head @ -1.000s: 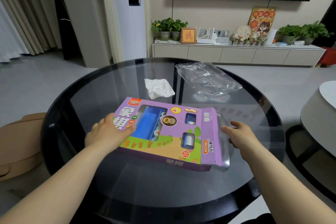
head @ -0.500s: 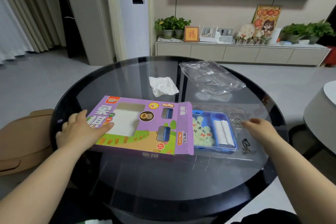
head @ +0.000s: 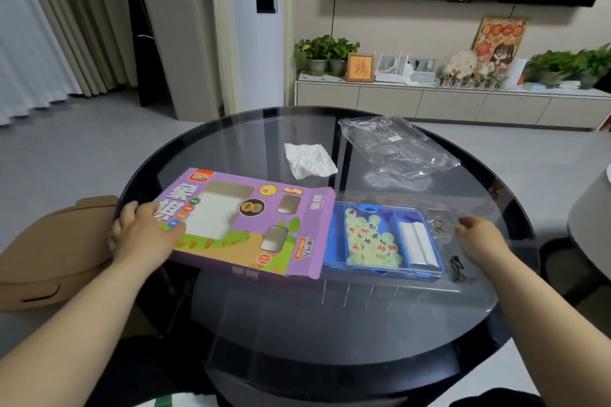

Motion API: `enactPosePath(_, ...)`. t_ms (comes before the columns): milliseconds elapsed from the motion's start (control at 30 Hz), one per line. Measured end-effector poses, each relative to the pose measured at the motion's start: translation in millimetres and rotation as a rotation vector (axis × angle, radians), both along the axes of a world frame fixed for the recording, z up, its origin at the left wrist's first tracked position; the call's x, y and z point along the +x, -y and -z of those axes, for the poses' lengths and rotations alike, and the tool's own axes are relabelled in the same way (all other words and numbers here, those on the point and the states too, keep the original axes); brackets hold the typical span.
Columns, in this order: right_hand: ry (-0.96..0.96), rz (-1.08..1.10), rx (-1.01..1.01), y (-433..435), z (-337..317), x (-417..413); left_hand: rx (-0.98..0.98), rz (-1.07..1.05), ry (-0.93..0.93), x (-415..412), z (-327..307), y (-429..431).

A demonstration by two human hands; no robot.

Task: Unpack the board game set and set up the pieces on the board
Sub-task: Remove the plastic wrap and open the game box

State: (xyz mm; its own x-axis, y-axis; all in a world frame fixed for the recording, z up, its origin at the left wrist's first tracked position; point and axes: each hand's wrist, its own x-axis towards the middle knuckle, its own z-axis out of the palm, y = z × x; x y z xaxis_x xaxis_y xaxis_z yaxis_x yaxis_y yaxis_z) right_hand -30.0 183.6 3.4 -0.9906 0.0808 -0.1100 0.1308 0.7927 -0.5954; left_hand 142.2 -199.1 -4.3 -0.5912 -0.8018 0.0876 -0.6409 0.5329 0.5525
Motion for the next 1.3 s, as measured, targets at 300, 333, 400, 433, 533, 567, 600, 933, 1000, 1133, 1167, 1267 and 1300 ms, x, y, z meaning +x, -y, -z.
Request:
enactPosePath(300, -0.078, 0.005, 0.058, -3.9, -6.9, -5.8, -0.015, -0.045, -0.102, 0.4, -0.7, 36.8)
enactPosePath(333, -0.098, 0.013, 0.107, -2.5, -8.8, -3.9, -0.078, -0.055, -0.094, 0.4, -2.5, 34.4)
enactPosePath(400, -0.203, 0.003, 0.183, 5.5, -12.3, 2.5, -0.154, 0.003, -0.145, 0.5, -11.0, 15.3)
enactPosePath(433, -0.271, -0.034, 0.194, 13.0, -14.2, 7.5, -0.154, 0.075, -0.182, 0.0, -17.1, -1.6)
enactPosePath(533, -0.331, -0.273, 0.217, 44.0, -16.9, 28.4, -0.189, 0.347, -0.060, -1.9, -30.0, -65.1)
enactPosePath(567, -0.308, -0.358, 0.222, 54.5, -15.9, 36.5, -0.256, 0.418, 0.057, -3.8, -29.2, -82.8)
enactPosePath(600, -0.277, -0.432, 0.235, 63.8, -13.5, 43.9, -0.327, 0.470, 0.164, -5.9, -28.3, -97.3)
enactPosePath(933, -0.228, -0.612, 0.402, 82.0, -3.0, 62.4, -0.630, 0.551, 0.235, 1.9, -3.0, -68.2)
enactPosePath(1000, -0.219, -0.632, 0.407, 86.0, -4.3, 61.1, -0.496, 0.515, 0.260, 1.2, -3.4, -51.4)
enactPosePath(1133, -0.224, -0.649, 0.400, 97.3, -2.2, 57.5, -0.348, 0.517, 0.269, -22.8, 0.6, -7.7)
enactPosePath(1167, -0.225, -0.652, 0.395, 101.1, -1.4, 56.2, -0.322, 0.526, 0.251, -32.2, 3.8, 2.3)
enactPosePath(1267, -0.214, -0.659, 0.376, 114.3, 1.1, 51.7, -0.318, 0.566, 0.215, -64.0, 7.1, 24.0)
enactPosePath(1300, -0.214, -0.661, 0.369, 118.4, 1.6, 49.8, -0.327, 0.563, 0.190, -74.8, 6.8, 27.4)
